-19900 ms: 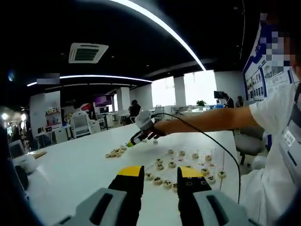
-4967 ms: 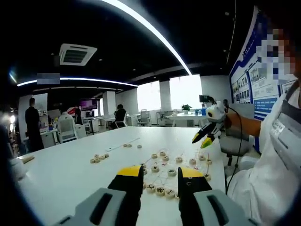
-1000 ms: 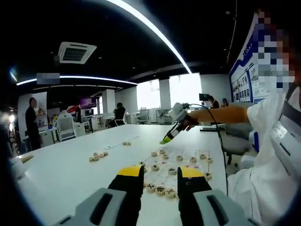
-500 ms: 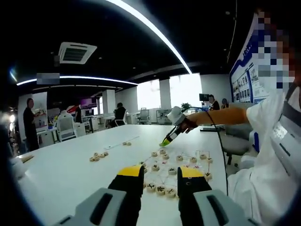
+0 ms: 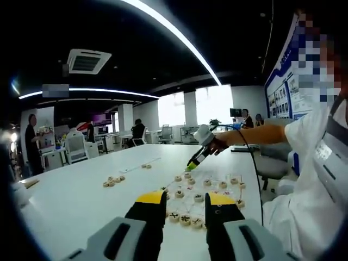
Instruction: Pick up the chess pieces one by one and place each piece onto its starting position on the chessboard, setting the pieces on their correct points until all the chess pieces are arranged in the starting layout
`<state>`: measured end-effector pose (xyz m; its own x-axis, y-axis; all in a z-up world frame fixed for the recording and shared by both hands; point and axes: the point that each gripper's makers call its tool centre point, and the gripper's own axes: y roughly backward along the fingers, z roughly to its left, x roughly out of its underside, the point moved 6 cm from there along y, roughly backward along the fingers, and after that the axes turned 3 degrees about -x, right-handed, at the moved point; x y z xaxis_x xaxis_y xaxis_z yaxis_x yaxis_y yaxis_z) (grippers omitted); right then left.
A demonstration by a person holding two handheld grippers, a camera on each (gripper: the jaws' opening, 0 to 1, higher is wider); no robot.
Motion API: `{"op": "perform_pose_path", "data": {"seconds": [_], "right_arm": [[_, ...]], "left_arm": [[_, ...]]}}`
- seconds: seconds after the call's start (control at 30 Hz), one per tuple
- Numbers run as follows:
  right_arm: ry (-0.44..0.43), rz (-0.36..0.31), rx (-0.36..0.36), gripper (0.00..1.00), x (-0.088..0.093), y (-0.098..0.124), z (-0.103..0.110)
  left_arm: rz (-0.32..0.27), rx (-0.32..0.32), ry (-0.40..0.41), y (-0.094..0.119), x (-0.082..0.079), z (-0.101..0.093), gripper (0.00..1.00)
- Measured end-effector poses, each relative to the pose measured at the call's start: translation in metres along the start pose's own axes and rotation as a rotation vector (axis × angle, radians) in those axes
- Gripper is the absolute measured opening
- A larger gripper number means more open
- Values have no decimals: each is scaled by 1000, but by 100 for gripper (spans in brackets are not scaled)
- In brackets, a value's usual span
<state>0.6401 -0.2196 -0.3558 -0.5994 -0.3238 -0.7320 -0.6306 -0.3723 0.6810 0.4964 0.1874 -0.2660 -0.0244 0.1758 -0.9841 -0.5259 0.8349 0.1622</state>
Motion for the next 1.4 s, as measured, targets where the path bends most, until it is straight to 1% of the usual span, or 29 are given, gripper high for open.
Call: {"op": "perform_pose_path", "data": {"seconds": [0.07,0.27,0.33,0.5,0.63,0.83,0.93,1.13,1.2,1.33,1.4], "right_arm": [[-6,-8,7,39,-3,2,-6],[-4,-13,11,39,-1,2,-1],[-5,-17,11,40,-4,1,-6],[-12,-45,19,40,-9,3,-11],[-18,-73,28,40,-15,5,-8],[-7,-79,36,39,-20,5,-4],[-1,-74,37,39,-22,2,-3],[14,-70,46,38,-32,-9,-5],[25,-68,50,38,-35,-13,1],[49,-58,61,38,-41,-21,-1],[56,-55,81,37,-47,-27,-10]], "left_arm": [[0,0,0,0,0,0,30],[-1,1,-1,0,0,0,30],[-2,1,1,0,0,0,30],[-2,1,1,0,0,0,30],[-3,0,1,1,0,0,30],[-3,-1,0,0,0,0,30],[-4,-2,1,1,0,0,30],[-2,-4,2,0,0,1,30],[-1,-4,2,1,0,1,30],[-2,-8,2,2,0,2,30],[-3,-10,2,3,0,3,30]]}}
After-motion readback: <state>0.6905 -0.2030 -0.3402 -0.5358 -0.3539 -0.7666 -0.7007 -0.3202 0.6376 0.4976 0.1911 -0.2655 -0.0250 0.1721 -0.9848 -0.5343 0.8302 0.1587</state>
